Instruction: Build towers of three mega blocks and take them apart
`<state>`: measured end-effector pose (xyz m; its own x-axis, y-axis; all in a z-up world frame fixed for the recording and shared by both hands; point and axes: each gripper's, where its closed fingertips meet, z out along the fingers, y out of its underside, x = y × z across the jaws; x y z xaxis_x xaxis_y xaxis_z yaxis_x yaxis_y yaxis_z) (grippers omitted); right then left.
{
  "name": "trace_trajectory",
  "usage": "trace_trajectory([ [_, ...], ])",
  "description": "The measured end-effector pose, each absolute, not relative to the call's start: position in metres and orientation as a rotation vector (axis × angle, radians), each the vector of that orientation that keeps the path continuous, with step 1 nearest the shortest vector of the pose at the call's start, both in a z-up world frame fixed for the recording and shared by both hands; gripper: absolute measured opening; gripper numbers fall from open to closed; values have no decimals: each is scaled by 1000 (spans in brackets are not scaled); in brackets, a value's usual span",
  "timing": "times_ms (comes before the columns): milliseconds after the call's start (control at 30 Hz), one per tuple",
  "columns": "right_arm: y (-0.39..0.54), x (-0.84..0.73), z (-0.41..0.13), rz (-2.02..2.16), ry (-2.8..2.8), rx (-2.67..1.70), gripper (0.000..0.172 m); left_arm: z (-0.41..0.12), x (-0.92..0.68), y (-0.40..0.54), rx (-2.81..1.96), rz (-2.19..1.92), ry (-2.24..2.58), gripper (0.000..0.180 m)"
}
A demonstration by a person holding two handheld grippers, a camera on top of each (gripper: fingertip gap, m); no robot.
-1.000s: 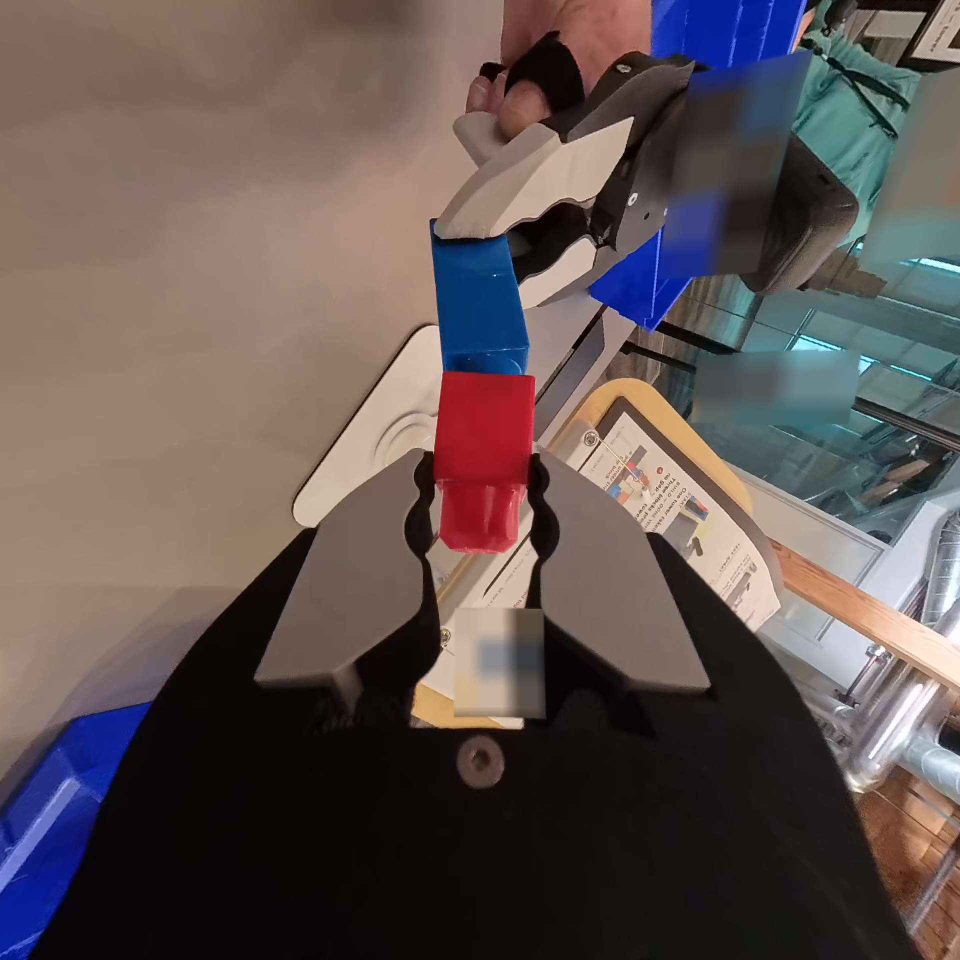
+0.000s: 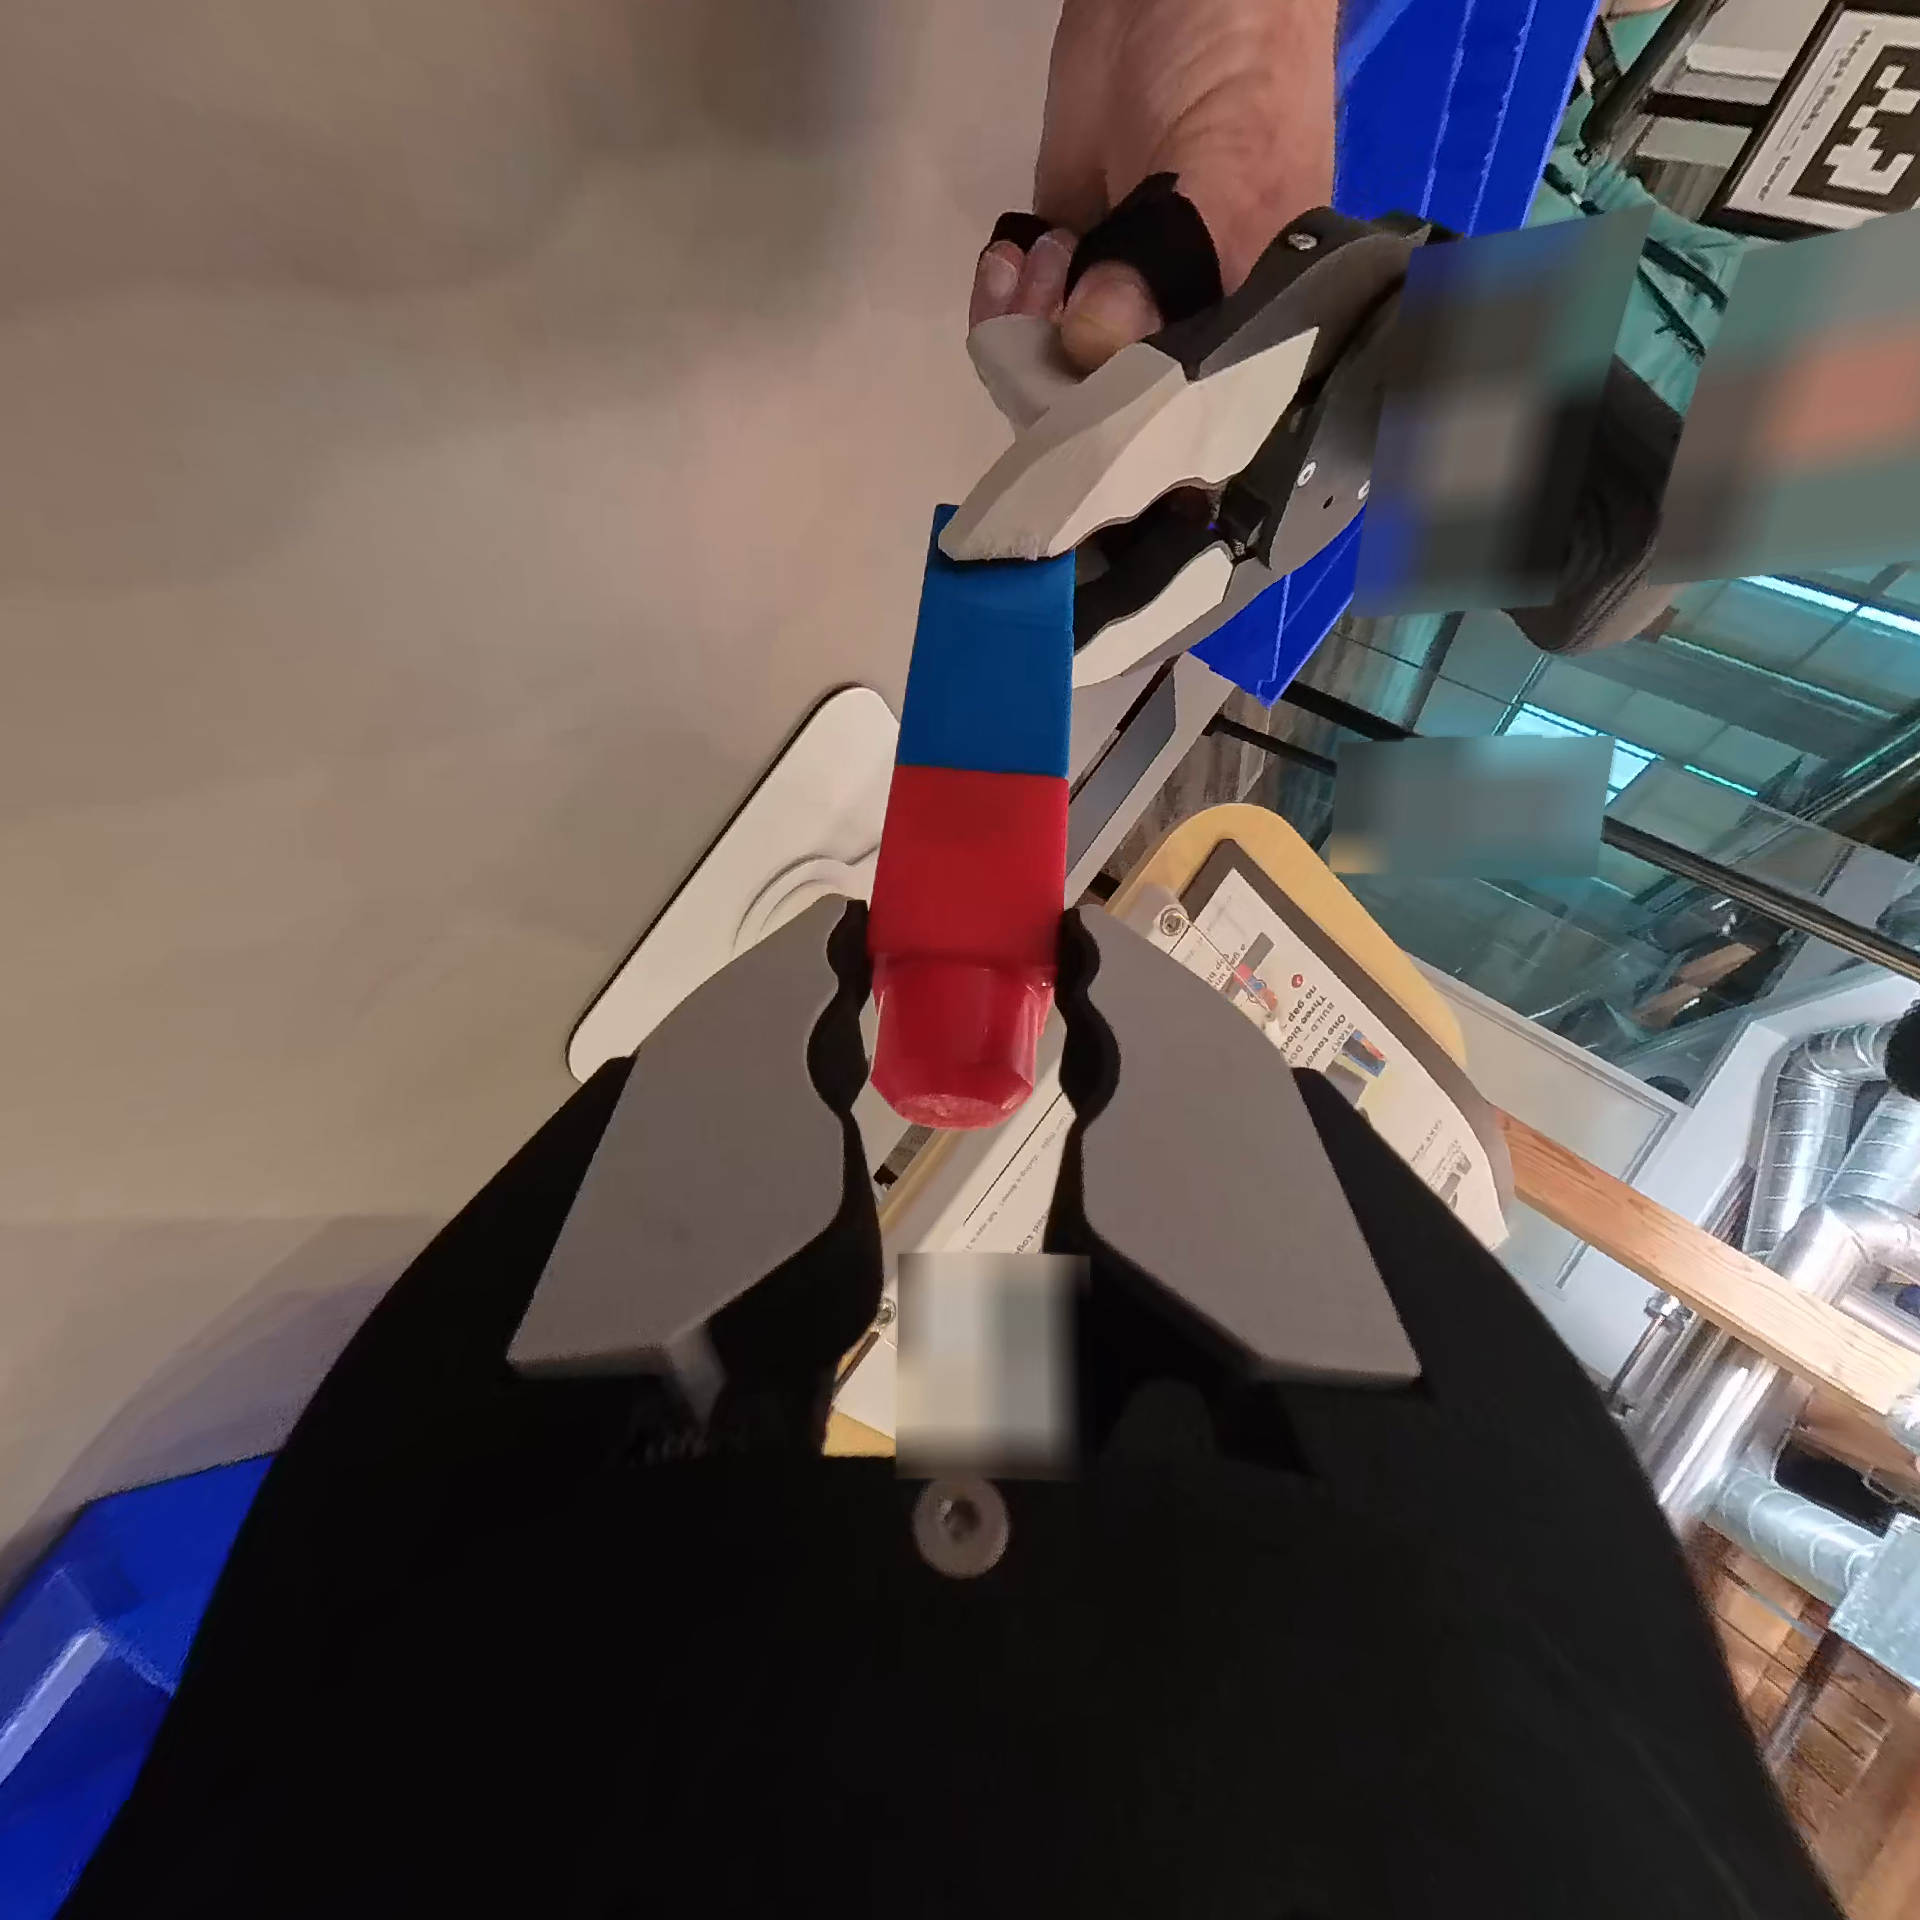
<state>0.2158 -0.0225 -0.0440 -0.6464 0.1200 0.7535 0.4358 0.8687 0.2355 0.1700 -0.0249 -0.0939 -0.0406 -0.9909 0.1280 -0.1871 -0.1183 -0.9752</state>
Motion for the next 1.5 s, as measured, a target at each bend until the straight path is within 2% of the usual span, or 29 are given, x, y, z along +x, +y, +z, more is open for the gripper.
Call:
trace_trajectory([
  [1067,-34,212,-46,-351,-2206,-435,36,-90,172,-28,-1360,-1161,1352,35],
  [1133,-33,211,-43,-326,-2183,-493,43,-86,171,-26,-1353,-1138,1331,35],
  [1200,-25,211,-37,-286,-2123,-597,66,-83,167,-22,-1356,-1088,1319,35],
  [1367,-18,221,-27,134,-1972,-1002,58,-76,164,-13,-1352,-947,1288,35],
  [1433,-15,222,-31,360,-1889,-1194,66,-79,166,-8,-1369,-848,1302,35],
  [1500,-11,223,-35,535,-1801,-1318,60,-80,169,-8,-1365,-800,1316,35],
])
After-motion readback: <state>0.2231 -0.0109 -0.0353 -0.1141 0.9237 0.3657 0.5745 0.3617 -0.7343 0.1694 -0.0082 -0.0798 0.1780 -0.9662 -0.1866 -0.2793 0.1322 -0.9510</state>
